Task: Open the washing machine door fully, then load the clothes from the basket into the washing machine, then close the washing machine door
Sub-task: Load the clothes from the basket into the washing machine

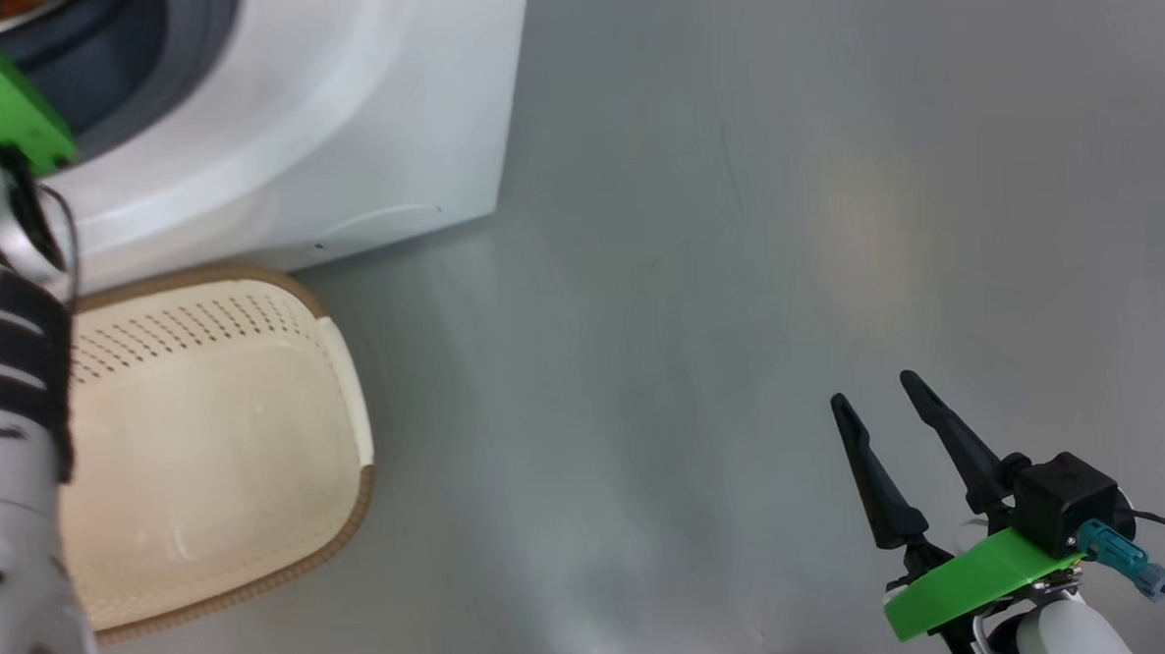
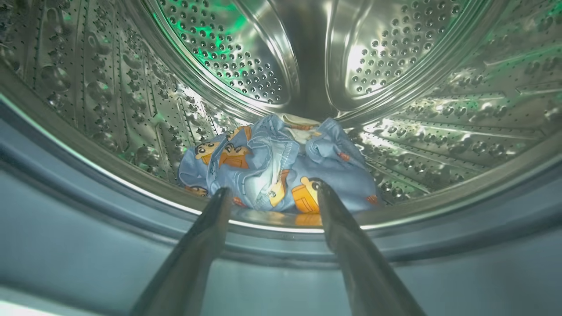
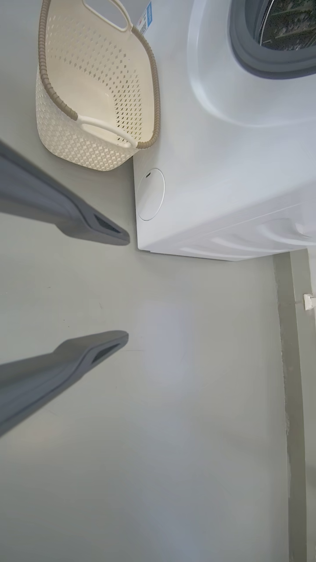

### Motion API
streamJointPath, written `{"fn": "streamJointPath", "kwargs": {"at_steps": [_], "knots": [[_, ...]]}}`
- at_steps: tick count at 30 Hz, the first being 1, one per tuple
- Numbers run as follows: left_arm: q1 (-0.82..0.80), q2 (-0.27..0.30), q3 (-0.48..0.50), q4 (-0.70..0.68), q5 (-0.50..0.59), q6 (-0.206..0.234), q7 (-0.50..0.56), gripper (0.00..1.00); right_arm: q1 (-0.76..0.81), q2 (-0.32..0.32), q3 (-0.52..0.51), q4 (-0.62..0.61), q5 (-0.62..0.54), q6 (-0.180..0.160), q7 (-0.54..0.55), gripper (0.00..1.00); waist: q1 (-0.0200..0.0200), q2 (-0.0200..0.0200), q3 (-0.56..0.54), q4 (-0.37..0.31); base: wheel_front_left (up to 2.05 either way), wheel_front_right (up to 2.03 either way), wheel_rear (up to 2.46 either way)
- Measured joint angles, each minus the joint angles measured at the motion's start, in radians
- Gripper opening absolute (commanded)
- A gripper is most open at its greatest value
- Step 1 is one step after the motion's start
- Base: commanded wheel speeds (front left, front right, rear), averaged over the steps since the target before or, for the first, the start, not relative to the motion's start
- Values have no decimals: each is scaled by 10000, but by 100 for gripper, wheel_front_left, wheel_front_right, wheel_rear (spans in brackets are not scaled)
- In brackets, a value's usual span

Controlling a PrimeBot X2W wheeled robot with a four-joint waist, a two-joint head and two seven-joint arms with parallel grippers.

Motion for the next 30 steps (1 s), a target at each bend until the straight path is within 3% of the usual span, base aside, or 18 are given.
{"fn": "streamJointPath", "kwargs": {"at_steps": [14, 23, 30], "knots": [[2800, -1051, -79, -2203, -238, -589, -77, 100, -93, -84, -512, 31, -430, 0, 0, 100, 0, 0, -1324, 853, 0, 0, 0], [5851, -1453, -247, -4489, -523, -972, -75, 100, -12, -42, -744, 73, -621, 0, 0, 100, 0, 1, -2257, 1277, 0, 0, 0], [8320, -1463, -777, -6707, -1453, -853, -75, 100, 347, -44, -708, 90, -750, 0, 0, 100, 0, 0, -3031, 1508, 0, 0, 0]]}}
